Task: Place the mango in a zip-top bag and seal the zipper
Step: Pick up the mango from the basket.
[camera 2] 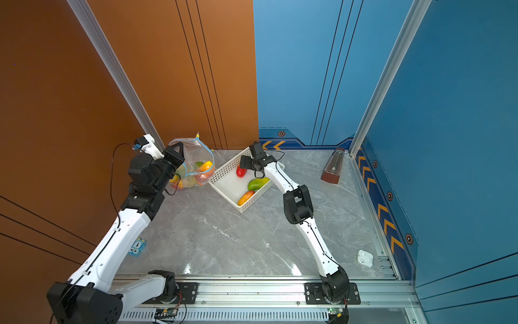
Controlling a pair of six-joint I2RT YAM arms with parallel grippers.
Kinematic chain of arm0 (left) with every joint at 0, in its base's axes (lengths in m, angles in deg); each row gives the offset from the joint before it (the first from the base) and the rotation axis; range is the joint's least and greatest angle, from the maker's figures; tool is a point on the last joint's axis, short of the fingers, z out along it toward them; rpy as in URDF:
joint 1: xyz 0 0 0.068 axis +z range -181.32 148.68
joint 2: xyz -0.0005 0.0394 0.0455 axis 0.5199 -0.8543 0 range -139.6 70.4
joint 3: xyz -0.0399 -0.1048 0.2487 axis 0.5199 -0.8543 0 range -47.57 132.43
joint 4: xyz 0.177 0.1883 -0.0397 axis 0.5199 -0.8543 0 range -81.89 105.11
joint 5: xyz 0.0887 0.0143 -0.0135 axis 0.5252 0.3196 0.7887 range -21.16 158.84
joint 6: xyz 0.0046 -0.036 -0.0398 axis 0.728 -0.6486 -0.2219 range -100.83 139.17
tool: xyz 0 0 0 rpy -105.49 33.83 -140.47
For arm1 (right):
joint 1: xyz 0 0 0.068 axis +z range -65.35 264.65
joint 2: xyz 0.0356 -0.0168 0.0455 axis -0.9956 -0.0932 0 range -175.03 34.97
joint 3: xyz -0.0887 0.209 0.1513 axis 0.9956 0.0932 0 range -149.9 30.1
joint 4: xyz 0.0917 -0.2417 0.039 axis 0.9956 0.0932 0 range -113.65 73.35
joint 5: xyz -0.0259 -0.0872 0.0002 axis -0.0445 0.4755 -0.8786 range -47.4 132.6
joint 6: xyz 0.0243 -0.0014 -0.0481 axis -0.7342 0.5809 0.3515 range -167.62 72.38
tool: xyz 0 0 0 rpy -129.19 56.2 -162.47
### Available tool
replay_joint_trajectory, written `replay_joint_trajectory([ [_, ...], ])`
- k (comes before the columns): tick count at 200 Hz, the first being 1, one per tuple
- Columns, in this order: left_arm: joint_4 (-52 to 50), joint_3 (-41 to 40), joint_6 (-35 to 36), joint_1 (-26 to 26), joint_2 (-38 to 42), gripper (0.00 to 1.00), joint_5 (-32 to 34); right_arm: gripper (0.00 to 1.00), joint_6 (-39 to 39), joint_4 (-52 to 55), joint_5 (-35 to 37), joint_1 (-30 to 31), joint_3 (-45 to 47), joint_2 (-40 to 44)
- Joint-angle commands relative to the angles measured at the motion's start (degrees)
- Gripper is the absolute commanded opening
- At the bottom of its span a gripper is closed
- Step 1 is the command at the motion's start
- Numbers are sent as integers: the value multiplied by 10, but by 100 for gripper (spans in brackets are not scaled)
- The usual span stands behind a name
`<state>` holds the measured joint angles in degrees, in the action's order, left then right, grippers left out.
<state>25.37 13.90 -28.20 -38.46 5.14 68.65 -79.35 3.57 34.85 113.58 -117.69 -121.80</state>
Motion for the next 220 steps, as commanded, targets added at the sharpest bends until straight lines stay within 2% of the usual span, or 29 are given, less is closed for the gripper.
replay_joint_trajectory([
  [1, 9, -6, 13, -1, 3, 0, 11, 95, -49, -18, 14, 12, -29, -24],
  [28, 8, -7, 14, -2, 6, 0, 11, 93, -68, -9, 12, 22, -75, -70],
  [61, 9, -10, 19, -2, 14, 0, 13, 80, -65, 23, 61, 31, -76, -75],
  [77, 9, -12, 22, -2, 16, 0, 15, 67, -62, 27, 70, 31, -75, -65],
  [88, 9, -13, 23, -2, 17, 0, 16, 48, -61, 27, 69, 30, -75, -54],
  [94, 9, -13, 23, -2, 16, 0, 15, 41, -58, 27, 67, 29, -74, -45],
  [136, 9, -17, 21, -3, 9, 0, 8, 28, -29, 14, -17, 29, -55, 74],
  [144, 9, -18, 18, -3, 7, 0, 7, 26, -19, -4, -36, 33, -25, 116],
  [161, 9, -18, 13, -3, 2, 0, 6, 24, 0, -98, -67, 47, 115, 238],
  [181, 9, -15, 6, -2, -3, 0, 3, 24, -12, -353, -93, 63, 376, 403],
  [192, 7, -13, 2, -2, -7, 0, 2, 24, -13, -469, -94, 75, 479, 464],
  [201, 8, -10, -2, -3, -12, 0, -1, 24, -7, -520, -87, 85, 522, 496],
  [220, 8, -3, -8, -6, -23, 0, -10, 24, 23, -554, -79, 109, 557, 532],
])
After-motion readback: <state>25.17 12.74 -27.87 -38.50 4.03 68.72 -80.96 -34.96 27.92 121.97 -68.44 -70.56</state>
